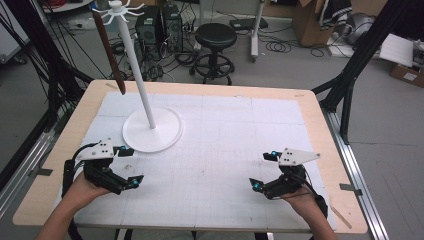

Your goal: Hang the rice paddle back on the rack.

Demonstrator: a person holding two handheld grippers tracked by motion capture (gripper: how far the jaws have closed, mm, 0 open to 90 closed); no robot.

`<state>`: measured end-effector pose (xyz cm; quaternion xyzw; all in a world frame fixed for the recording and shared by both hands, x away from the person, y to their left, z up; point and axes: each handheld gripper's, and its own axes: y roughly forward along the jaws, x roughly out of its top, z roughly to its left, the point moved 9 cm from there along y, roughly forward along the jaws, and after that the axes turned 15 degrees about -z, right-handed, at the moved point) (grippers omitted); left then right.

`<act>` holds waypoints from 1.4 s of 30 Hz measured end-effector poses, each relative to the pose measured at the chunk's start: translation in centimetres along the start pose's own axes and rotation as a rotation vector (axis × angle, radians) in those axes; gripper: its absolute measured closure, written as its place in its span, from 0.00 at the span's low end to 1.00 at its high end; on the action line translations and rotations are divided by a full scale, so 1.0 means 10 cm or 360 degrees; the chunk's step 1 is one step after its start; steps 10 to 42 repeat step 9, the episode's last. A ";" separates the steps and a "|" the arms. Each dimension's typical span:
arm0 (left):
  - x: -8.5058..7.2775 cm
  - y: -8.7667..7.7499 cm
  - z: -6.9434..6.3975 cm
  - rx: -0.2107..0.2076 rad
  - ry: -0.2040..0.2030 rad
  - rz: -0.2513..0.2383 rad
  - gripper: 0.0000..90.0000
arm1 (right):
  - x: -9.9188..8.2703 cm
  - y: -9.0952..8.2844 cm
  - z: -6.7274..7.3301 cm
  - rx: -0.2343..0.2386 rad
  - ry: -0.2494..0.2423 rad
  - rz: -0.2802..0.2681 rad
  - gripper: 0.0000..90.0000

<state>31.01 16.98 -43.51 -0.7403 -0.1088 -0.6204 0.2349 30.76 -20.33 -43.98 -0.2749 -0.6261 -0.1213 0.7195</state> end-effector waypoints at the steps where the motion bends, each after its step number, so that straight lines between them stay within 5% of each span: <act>1: 0.00 0.00 0.00 0.0000 0.0001 0.0002 0.02 | 0.00 0.00 0.00 0.0000 0.0001 -0.0001 0.01; 42: 0.02 -0.02 0.02 0.0002 -0.0010 -0.0021 0.02 | 0.02 -0.01 0.00 0.0003 -0.0002 -0.0015 0.01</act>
